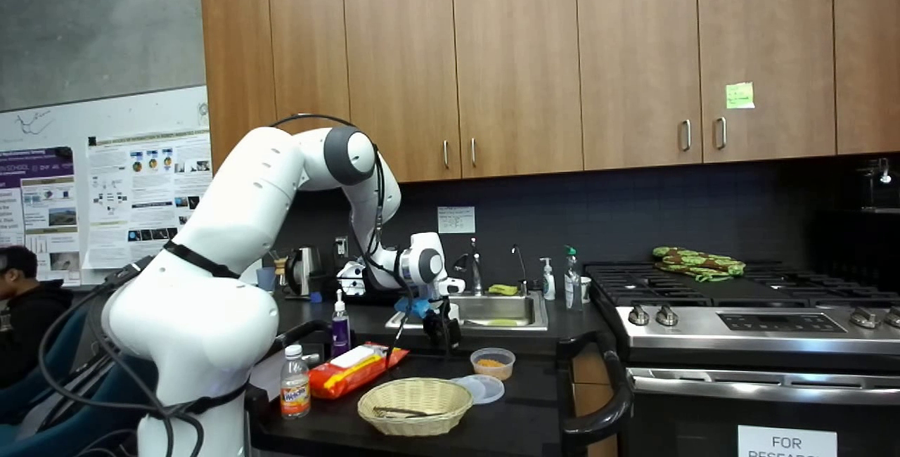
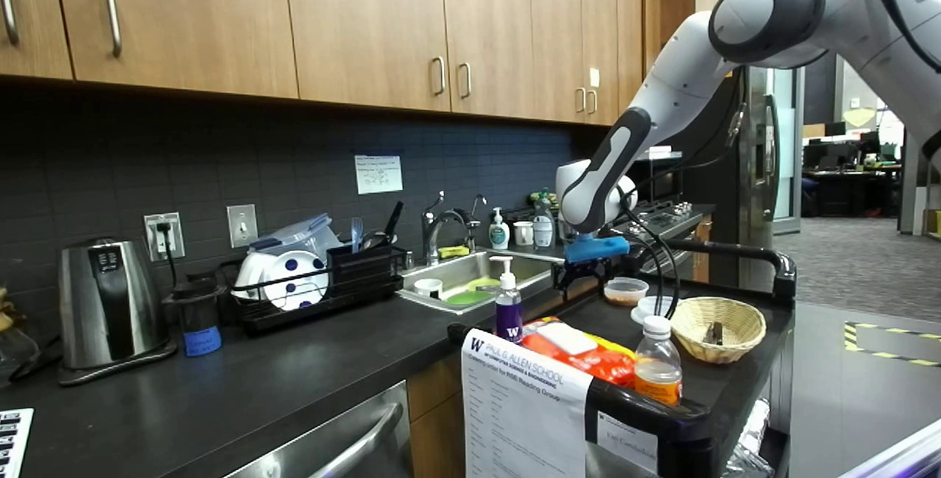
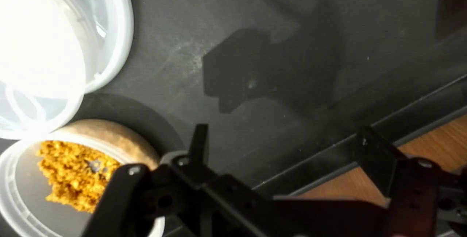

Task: Move the plastic bowl to the right

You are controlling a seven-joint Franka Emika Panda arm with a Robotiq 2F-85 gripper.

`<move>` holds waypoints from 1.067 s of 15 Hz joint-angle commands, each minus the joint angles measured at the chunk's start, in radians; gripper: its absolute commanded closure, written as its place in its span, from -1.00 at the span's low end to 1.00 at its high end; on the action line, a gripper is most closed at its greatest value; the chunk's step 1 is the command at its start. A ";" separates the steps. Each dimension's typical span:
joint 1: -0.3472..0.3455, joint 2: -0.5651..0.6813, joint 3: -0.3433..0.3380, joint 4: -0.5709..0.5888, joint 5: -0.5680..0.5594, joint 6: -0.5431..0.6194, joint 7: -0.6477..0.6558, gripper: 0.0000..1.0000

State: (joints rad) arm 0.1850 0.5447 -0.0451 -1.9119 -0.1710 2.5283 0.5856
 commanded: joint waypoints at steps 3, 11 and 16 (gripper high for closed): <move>-0.041 -0.031 -0.003 -0.044 0.105 -0.026 -0.118 -1.00; -0.052 -0.010 -0.041 0.011 0.142 -0.079 -0.085 -1.00; -0.038 0.019 -0.066 0.074 0.132 -0.125 -0.020 -1.00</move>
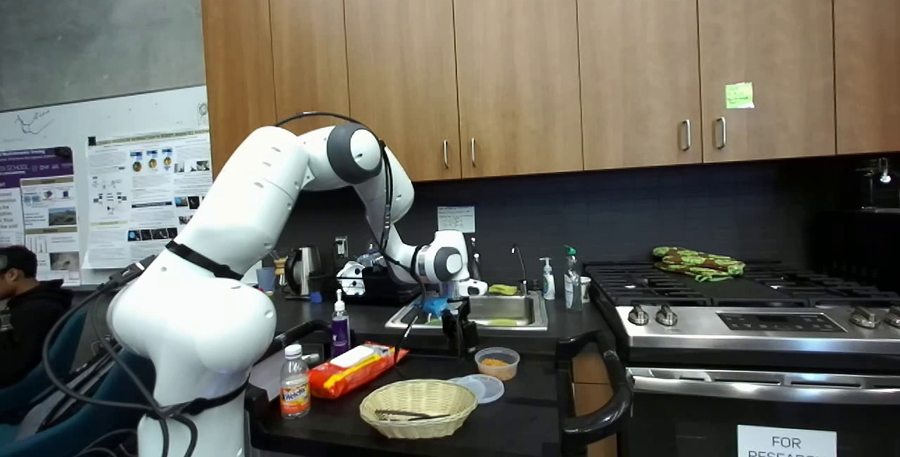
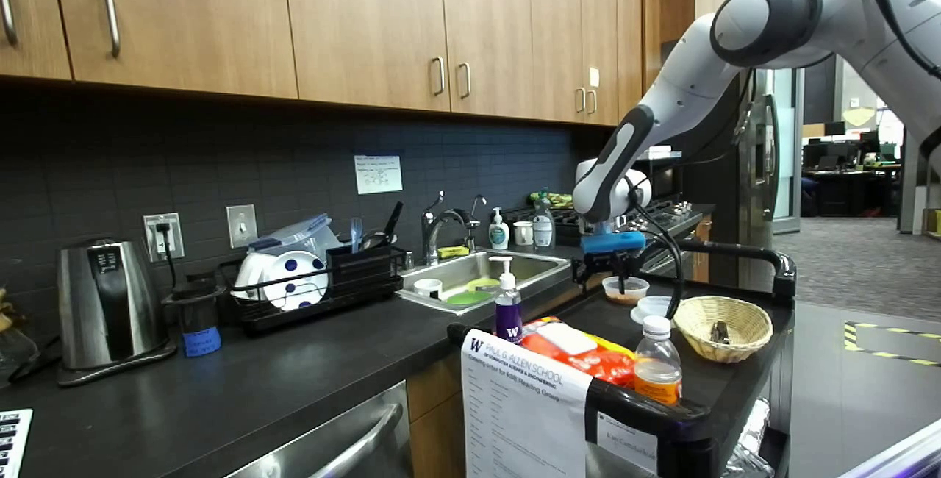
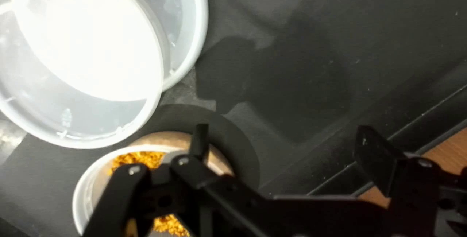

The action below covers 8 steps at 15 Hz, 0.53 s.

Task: Move the plastic bowl to the right

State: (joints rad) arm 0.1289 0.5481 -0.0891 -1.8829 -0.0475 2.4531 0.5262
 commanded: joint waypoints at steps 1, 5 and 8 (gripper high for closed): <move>0.019 0.023 -0.028 0.058 0.007 -0.064 0.057 -1.00; 0.020 0.055 -0.047 0.116 0.001 -0.138 0.139 -1.00; 0.015 0.077 -0.049 0.152 -0.009 -0.164 0.165 -1.00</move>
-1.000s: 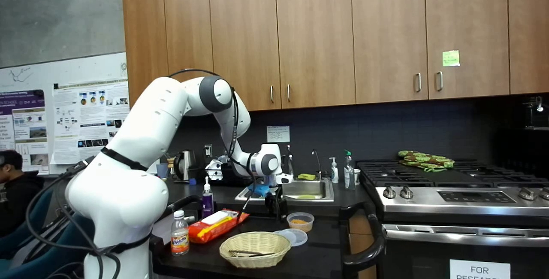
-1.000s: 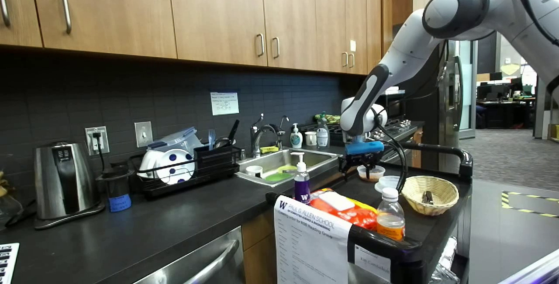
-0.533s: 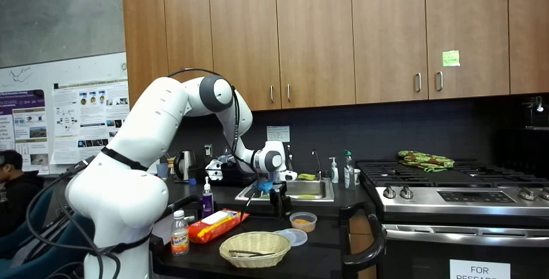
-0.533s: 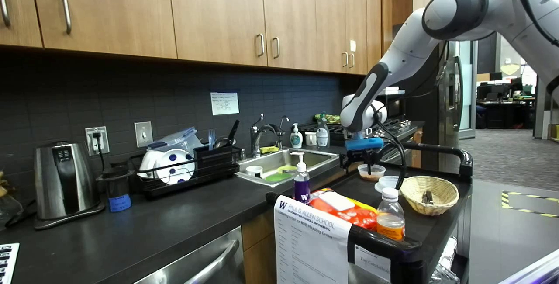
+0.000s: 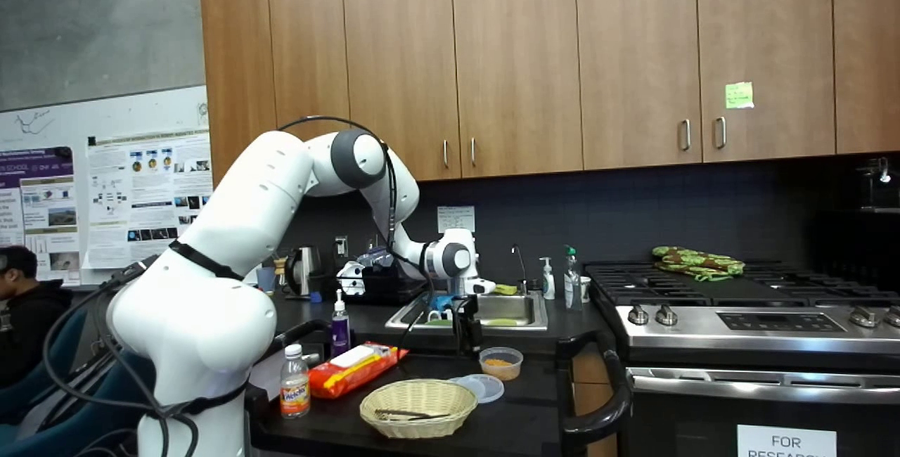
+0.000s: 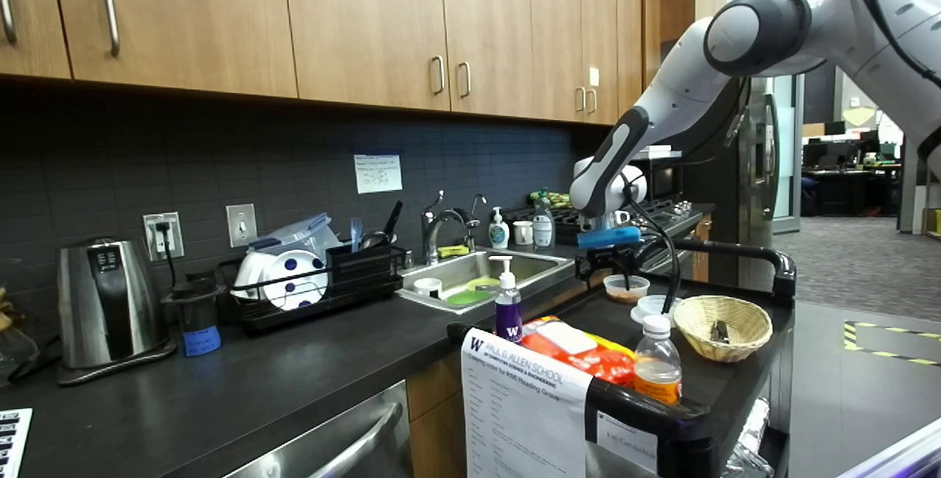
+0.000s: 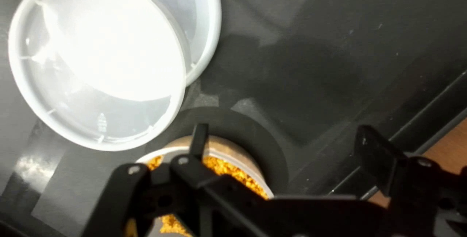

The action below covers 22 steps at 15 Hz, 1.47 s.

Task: Move the plastic bowl to the right

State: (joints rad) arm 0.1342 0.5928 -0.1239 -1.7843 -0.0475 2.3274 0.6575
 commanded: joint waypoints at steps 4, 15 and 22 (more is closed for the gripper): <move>0.026 0.056 -0.037 0.087 -0.030 -0.052 0.113 -1.00; 0.047 0.106 -0.069 0.154 -0.073 -0.073 0.377 -1.00; 0.075 0.027 -0.048 0.075 -0.120 -0.030 0.377 -1.00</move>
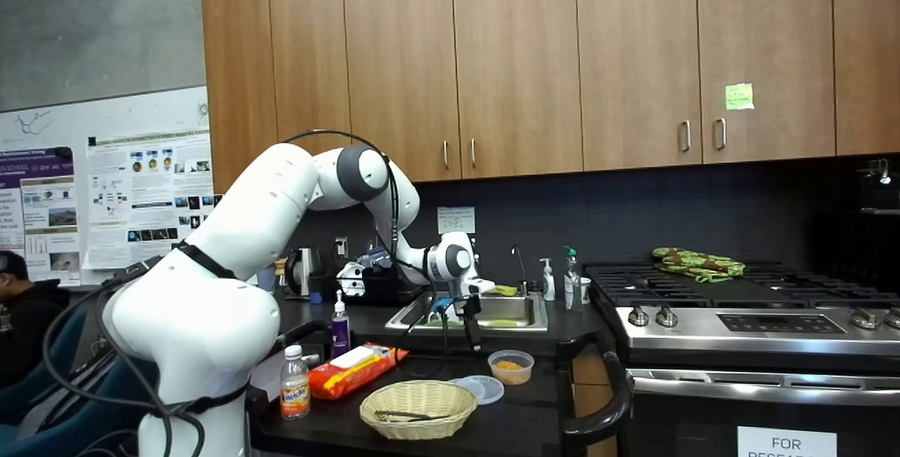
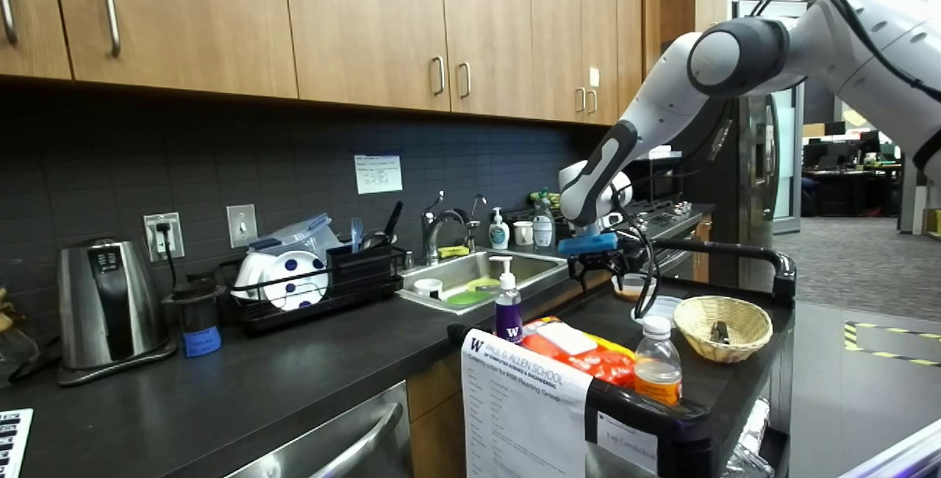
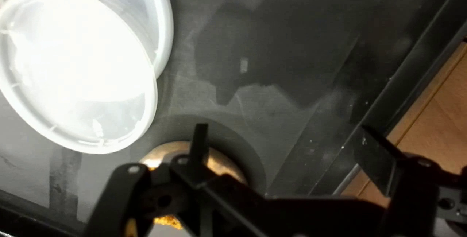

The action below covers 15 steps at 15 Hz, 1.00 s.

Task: Move the plastic bowl to the right

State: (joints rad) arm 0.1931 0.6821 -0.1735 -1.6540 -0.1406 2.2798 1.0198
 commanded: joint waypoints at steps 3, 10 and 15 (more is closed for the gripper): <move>0.025 -0.133 0.027 -0.119 -0.028 0.038 -0.020 -1.00; -0.012 -0.375 0.163 -0.336 0.034 0.013 -0.353 -1.00; -0.027 -0.564 0.234 -0.487 0.122 -0.030 -0.617 -1.00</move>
State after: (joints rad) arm 0.1922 0.2601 0.0174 -2.0182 -0.0816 2.2747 0.5554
